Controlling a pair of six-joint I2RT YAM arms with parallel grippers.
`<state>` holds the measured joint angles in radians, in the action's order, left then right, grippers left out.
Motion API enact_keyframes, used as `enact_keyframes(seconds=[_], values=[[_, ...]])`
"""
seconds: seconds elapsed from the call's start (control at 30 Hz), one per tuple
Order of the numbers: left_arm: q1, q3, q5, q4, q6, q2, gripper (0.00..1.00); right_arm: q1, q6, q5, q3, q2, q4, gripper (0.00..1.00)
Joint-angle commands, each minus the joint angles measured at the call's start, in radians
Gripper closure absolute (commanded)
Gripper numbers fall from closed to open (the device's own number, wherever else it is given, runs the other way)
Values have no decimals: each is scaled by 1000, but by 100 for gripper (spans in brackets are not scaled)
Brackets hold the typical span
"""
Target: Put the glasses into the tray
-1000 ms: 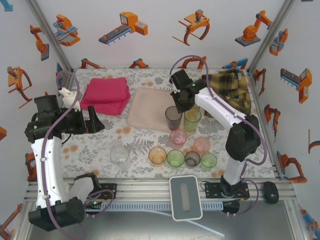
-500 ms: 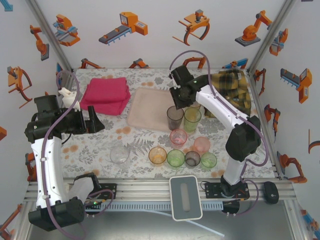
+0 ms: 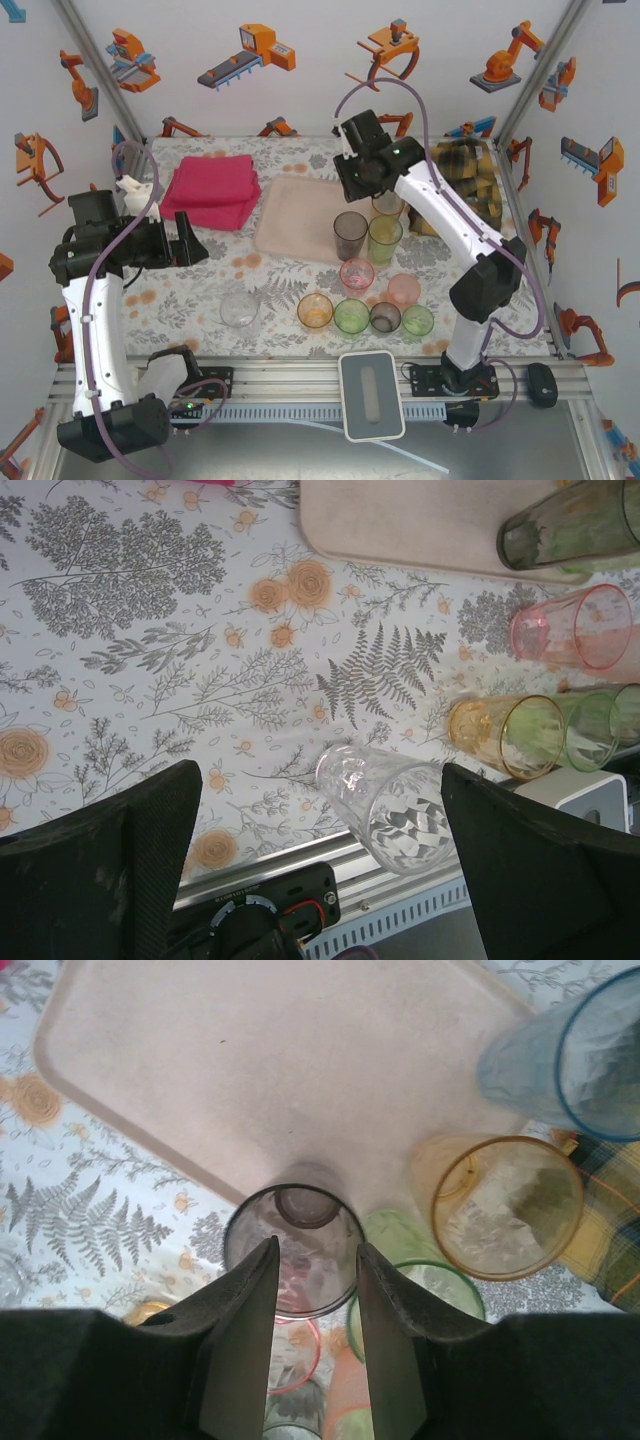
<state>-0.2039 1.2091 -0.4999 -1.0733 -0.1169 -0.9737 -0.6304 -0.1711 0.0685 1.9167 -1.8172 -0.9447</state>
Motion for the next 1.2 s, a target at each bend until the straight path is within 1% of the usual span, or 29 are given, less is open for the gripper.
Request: enact_keyframes(seconds=[0.0, 0.1, 0.23, 0.33, 0.43, 0.5, 0.6, 0.8, 1.17], values=[[-13, 17, 46, 4, 23, 4, 3, -100, -6, -19, 53, 42, -65, 63], [-39, 11, 76, 17, 44, 1, 3, -197, -40, -40, 36, 58, -57, 63], [-81, -2, 64, 40, 77, 0, 3, -315, -104, -69, -17, 71, -9, 63], [-94, -3, 45, 46, 85, -3, 3, -387, -150, -73, -37, 66, 18, 62], [-95, -3, 41, 44, 86, -5, 3, -440, -187, -121, -67, 57, 79, 62], [-98, -5, 46, 42, 84, -1, 3, -464, -202, -118, -70, 41, 89, 62], [-101, -15, 36, 42, 84, 8, 3, -494, -231, -162, -87, 19, 134, 62], [-103, -20, 9, 38, 82, 25, 3, -538, -240, -157, -43, -51, 133, 61], [-104, -14, 8, 35, 78, 38, 3, -566, -243, -142, 33, -157, 115, 61]])
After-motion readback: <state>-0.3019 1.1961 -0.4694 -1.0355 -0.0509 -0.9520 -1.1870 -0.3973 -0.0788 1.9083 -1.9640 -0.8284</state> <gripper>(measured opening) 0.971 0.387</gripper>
